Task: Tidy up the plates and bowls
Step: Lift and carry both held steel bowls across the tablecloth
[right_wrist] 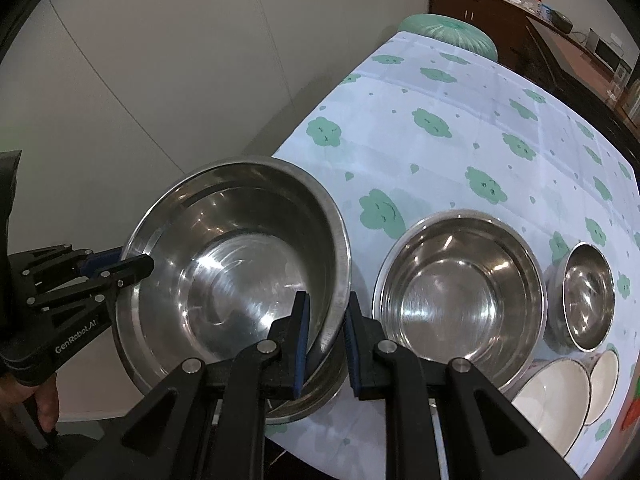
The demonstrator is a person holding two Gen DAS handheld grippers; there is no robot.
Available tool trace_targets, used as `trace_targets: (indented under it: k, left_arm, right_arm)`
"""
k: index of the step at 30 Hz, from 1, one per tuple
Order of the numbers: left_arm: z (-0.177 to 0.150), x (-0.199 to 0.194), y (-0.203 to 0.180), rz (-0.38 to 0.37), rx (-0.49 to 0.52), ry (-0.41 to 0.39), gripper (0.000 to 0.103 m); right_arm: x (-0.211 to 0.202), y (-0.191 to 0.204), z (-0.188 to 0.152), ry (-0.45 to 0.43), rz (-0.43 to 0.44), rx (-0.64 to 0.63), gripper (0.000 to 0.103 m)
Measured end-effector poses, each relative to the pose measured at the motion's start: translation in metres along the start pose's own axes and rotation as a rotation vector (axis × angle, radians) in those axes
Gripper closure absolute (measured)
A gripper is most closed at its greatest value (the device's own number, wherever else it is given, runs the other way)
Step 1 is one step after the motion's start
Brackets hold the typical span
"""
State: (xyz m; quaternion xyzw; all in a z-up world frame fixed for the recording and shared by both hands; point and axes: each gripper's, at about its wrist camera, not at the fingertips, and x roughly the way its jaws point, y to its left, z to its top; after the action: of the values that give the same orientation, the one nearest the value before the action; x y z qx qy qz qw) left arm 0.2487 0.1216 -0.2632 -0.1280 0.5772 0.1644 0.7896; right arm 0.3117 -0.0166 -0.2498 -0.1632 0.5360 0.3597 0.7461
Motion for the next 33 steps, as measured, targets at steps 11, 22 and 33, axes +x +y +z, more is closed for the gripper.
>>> trace_targets:
  k: [11,22,33]
  left_arm:
    - [-0.008,0.006,-0.001,-0.006,0.022,0.013,0.089]
    - [-0.016,0.010,0.000,-0.019,0.039,0.023,0.089]
    - [-0.019,0.017,-0.003,-0.028,0.061,0.034,0.089]
  right_arm:
    - [0.004,0.005,-0.014,0.014,-0.014,0.011,0.085]
    - [0.009,0.007,-0.023,0.032,-0.021,0.022,0.085]
    - [0.015,0.007,-0.029,0.049,-0.036,0.031,0.085]
